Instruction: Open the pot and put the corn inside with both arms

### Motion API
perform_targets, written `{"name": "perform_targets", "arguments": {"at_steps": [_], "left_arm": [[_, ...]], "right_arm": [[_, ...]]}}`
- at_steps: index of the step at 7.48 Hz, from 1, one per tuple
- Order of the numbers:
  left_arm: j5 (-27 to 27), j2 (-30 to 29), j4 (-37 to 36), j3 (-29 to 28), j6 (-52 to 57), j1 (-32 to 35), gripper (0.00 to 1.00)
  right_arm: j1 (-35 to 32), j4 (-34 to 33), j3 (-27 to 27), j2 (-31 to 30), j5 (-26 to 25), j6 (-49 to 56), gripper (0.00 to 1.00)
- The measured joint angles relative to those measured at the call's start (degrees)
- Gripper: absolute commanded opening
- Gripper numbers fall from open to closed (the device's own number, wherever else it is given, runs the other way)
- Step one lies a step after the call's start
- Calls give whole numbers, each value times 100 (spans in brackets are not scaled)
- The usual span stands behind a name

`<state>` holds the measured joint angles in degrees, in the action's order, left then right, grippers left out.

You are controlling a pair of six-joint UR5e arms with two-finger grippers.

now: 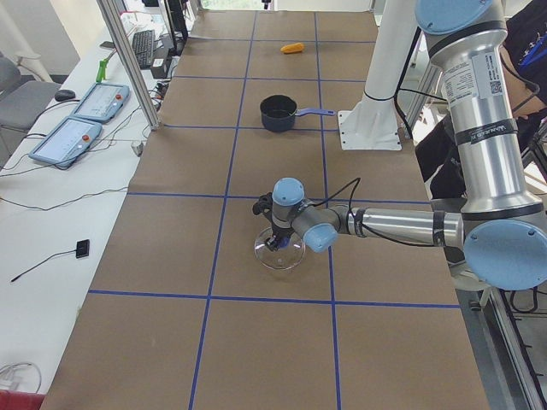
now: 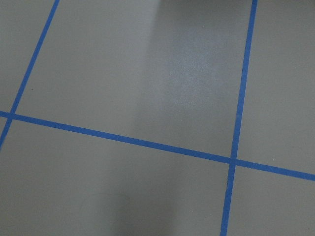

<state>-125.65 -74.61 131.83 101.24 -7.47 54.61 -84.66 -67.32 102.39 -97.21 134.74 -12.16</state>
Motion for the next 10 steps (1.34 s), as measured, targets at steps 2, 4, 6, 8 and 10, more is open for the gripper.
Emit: {"name": "perform_targets", "arguments": {"at_steps": [2, 4, 6, 8, 10], "left_arm": [[6, -35, 16, -62, 5, -39, 98], [42, -42, 26, -95, -1, -52, 98], [102, -63, -16, -69, -67, 13, 98], [-181, -237, -687, -23, -67, 776, 98], [-742, -437, -1662, -16, -6, 1884, 98]], "right_arm": [[15, 0, -4, 0, 0, 3, 100], [31, -1, -7, 0, 0, -2, 100], [32, -7, -11, 0, 0, -7, 100], [36, -9, -16, 0, 0, -13, 100], [48, -9, -14, 3, 0, -78, 100]]}}
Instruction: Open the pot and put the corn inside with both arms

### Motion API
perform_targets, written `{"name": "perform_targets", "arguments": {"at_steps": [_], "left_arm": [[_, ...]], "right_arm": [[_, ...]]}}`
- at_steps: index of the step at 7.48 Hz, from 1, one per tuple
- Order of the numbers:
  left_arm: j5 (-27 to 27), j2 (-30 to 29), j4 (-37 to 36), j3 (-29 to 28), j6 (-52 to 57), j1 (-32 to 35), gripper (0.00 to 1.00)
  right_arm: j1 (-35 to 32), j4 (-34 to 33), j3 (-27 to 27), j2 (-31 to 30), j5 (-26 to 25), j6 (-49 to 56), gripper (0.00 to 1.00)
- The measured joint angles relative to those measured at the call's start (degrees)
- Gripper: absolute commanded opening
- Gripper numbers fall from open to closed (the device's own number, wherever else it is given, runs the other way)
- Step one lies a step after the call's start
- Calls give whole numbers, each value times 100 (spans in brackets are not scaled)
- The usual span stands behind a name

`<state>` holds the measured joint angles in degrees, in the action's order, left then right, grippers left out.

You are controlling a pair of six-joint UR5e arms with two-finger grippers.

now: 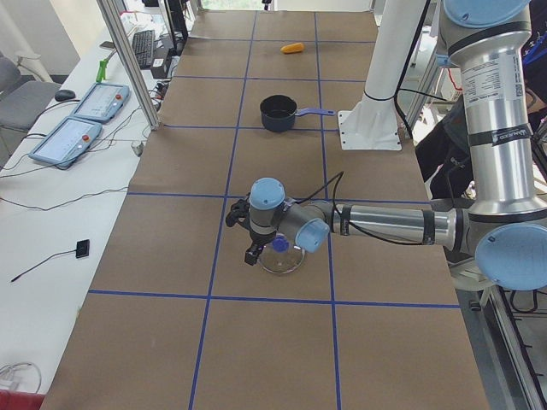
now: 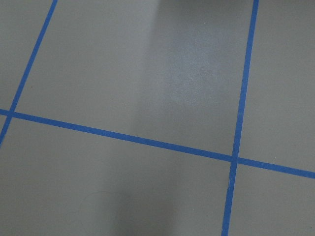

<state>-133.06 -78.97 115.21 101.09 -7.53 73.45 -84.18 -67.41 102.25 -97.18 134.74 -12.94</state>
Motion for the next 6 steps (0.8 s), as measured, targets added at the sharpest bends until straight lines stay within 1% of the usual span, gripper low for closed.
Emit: {"name": "perform_targets", "arguments": {"at_steps": [1, 2, 3, 4, 5, 6], "left_arm": [[-300, -97, -659, -17, 28, 530, 98], [-497, -224, -1353, -24, 300, 1028, 98], [-565, -327, -1822, -31, 755, 1378, 98], [-592, -413, -2181, -24, 1045, 1567, 98], [-601, -471, -2390, 0, 1174, 1649, 98], [-605, -499, -2466, 26, 1221, 1677, 98]], "right_arm": [[22, 0, 11, 23, 0, -123, 100], [84, 0, 23, 73, -2, -328, 100], [203, 0, 42, 117, -17, -572, 100], [408, 0, 107, 137, -114, -913, 100], [730, 18, 213, 102, -352, -1308, 100], [1106, 251, 277, -52, -670, -1651, 100]]}}
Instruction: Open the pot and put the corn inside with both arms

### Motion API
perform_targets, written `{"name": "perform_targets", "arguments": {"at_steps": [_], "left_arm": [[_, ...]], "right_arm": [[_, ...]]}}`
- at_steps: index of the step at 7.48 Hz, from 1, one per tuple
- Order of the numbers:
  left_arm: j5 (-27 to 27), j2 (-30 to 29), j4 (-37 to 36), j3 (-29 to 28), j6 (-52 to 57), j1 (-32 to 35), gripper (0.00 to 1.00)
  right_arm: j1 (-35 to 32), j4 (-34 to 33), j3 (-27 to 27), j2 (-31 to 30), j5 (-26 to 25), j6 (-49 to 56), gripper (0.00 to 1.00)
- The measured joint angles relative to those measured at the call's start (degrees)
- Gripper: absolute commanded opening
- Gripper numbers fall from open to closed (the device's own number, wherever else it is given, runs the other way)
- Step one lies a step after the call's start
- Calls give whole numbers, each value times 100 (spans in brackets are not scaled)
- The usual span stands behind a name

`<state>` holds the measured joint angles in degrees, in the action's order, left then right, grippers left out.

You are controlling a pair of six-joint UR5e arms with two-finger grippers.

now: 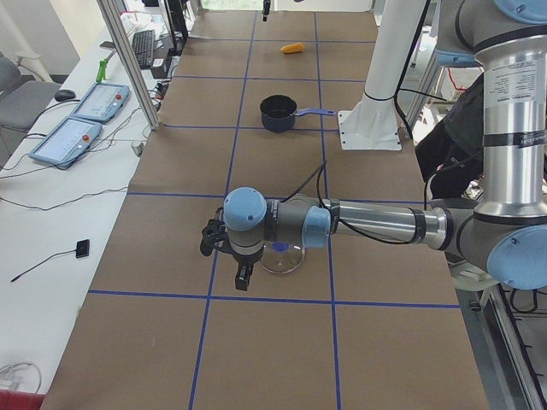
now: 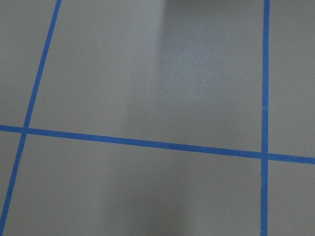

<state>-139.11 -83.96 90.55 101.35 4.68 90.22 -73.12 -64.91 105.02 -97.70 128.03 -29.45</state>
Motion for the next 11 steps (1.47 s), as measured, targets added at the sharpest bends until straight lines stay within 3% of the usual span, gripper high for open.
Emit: {"name": "perform_targets", "arguments": {"at_steps": [3, 5, 6, 7, 8, 9, 10, 11], "left_arm": [[-2, -12, -27, 104, 16, 13, 98], [-7, 22, -28, 220, 16, 18, 98], [-7, 40, -28, 284, 16, 17, 98], [-5, 44, -28, 317, 16, 19, 98], [-3, 49, -28, 337, 16, 21, 98], [-2, 52, -28, 355, 16, 21, 98], [-2, 53, -28, 368, 16, 17, 98], [-2, 50, -28, 376, 16, 14, 98]], "right_arm": [[1172, 1936, -43, -1068, -899, -988, 100], [1842, 2896, -541, -1325, -1515, -1345, 97], [2144, 3410, -880, -1357, -1769, -1507, 81], [2335, 3697, -1067, -1381, -1903, -1578, 72], [2464, 3817, -1145, -1402, -1968, -1609, 48], [2556, 3859, -1175, -1415, -1995, -1620, 16], [2633, 3874, -1187, -1419, -2005, -1622, 0], [2691, 3878, -1188, -1418, -2008, -1619, 0]]}}
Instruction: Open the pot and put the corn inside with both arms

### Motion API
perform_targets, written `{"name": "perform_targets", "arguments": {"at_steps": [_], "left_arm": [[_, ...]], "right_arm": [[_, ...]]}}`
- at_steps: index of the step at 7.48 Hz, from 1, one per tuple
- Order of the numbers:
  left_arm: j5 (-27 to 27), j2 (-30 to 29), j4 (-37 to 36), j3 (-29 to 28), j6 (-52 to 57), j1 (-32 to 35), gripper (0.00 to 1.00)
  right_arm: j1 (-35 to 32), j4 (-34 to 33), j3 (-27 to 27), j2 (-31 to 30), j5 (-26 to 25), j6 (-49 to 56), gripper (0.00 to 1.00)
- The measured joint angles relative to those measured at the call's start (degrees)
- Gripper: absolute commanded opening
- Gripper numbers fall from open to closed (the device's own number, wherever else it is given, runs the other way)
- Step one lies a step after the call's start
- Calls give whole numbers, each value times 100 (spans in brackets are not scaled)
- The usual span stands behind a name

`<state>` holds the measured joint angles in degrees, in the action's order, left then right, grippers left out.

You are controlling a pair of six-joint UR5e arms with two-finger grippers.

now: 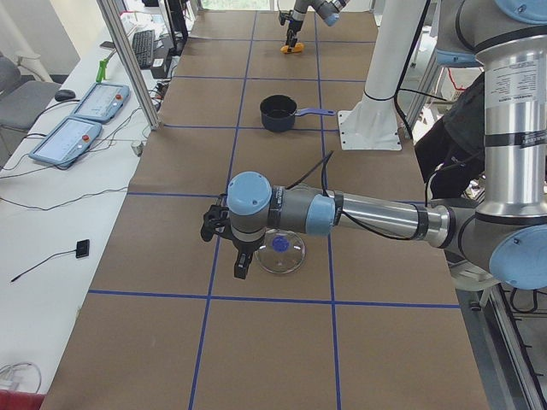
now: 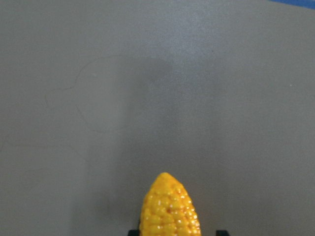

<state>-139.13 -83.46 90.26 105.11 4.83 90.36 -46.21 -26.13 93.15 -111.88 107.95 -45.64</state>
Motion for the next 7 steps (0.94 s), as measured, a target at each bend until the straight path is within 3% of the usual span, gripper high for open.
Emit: {"name": "perform_targets", "arguments": {"at_steps": [3, 5, 7], "left_arm": [[0, -3, 0, -1, 0, -1, 98], [-2, -4, 0, -16, -2, -4, 98], [-6, -14, 0, -25, -8, -8, 98]], "right_arm": [[-22, -237, 373, 276, 186, -3, 0], [-177, -1103, 717, 1231, 322, -236, 0], [-159, -2325, 861, 2708, 325, -1110, 0]]}}
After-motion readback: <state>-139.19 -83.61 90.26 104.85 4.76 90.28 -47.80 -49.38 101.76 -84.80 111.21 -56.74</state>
